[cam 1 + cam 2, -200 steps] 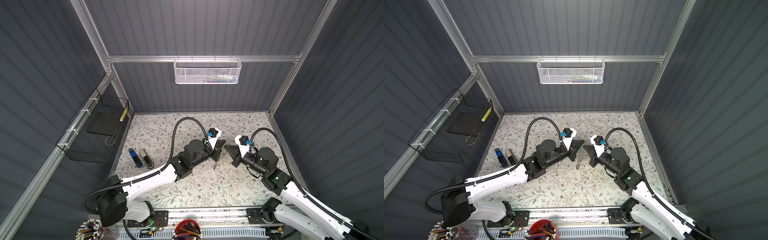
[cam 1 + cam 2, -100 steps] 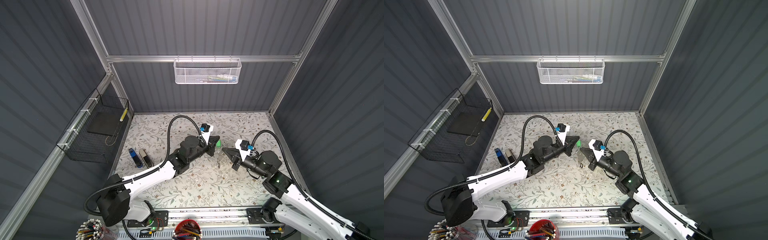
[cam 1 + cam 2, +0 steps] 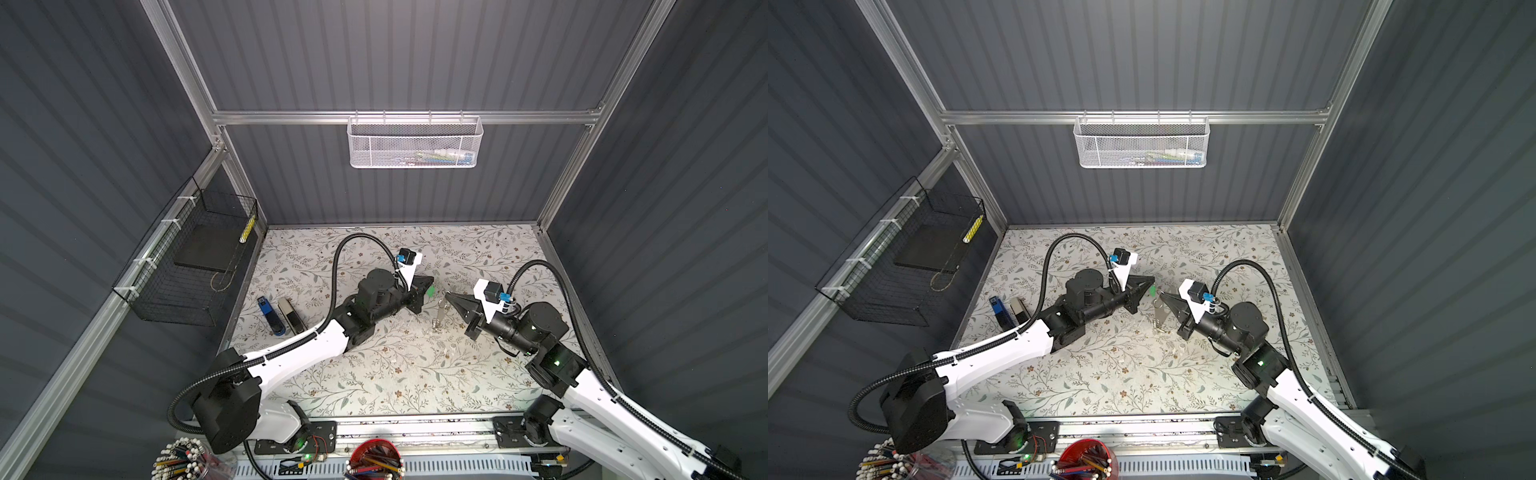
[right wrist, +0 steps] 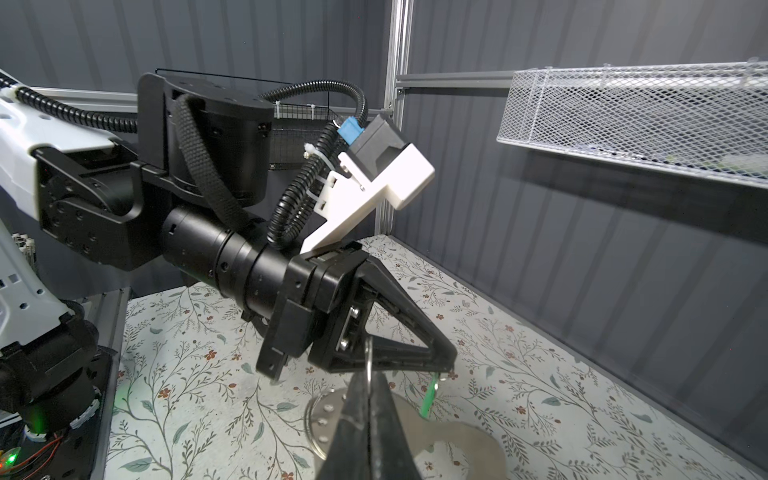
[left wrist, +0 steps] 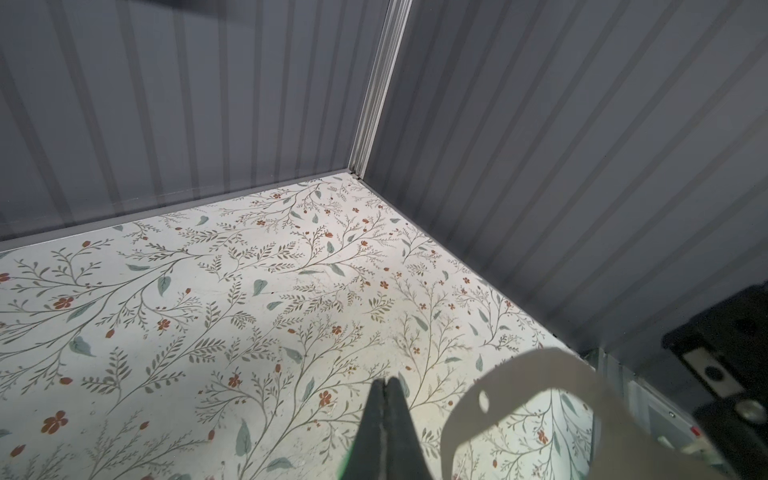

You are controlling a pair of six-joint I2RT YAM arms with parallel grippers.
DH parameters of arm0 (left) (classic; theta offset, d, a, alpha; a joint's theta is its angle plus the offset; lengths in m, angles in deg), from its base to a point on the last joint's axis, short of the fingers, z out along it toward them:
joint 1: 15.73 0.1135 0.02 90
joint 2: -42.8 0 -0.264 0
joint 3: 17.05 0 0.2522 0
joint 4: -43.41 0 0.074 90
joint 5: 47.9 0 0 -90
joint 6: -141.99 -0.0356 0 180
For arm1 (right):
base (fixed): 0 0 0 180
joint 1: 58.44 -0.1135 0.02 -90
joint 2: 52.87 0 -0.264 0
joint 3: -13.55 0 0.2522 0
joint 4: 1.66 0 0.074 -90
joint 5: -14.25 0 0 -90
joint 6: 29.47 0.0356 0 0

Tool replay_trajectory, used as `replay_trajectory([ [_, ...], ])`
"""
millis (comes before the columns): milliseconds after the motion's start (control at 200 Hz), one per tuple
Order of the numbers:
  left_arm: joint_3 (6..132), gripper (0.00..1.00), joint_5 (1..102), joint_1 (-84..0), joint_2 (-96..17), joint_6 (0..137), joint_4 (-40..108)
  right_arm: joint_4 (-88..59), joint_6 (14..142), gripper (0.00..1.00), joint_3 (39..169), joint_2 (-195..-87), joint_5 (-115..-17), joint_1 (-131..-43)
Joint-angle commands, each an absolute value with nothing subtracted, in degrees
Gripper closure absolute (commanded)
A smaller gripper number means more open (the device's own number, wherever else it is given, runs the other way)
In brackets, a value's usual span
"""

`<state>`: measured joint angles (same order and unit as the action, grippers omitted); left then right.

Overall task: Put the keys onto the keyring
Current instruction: 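Pull the left gripper back from the plate while right holds it, then lower the open left gripper over the green key tag on the table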

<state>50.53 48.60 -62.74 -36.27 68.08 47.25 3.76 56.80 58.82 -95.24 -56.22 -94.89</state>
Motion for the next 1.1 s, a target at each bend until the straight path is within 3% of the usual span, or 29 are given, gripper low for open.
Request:
replay_trajectory([
  [0,49.97,1.0,54.1,-59.97,-35.69,65.7,38.48,1.69,55.76,1.0,59.08,-94.1,-55.8,-94.39],
  [140,49.85,1.0,58.46,-57.34,-39.09,62.74,30.97,-1.74,55.26,1.0,58.46,-93.79,-55.57,-92.42],
  [510,50.05,0.98,66.75,-51.68,-51.88,62.41,28.46,-5.66,56.69,1.0,56.7,-93.93,-54.02,-90.7],
  [705,51.94,0.88,66.64,-50.2,-55.23,63.87,26.49,-8.25,56.21,1.0,56.0,-92.83,-55.14,-90.64],
  [870,52.69,0.66,68.17,-47.86,-56.44,64.24,25.13,-9.58,55.96,1.0,55.26,-92.25,-58.02,-90.55],
  [981,50.78,0.4,66.79,-47.05,-53.26,63.12,26.01,-11.12,57.02,1.0,55.69,-94.26,-59.19,-89.98],
  [1096,48.93,0.35,65.38,-46.84,-48.52,54.93,25.71,-11.26,57.76,1.0,56.56,-97.08,-58.21,-89.22],
])
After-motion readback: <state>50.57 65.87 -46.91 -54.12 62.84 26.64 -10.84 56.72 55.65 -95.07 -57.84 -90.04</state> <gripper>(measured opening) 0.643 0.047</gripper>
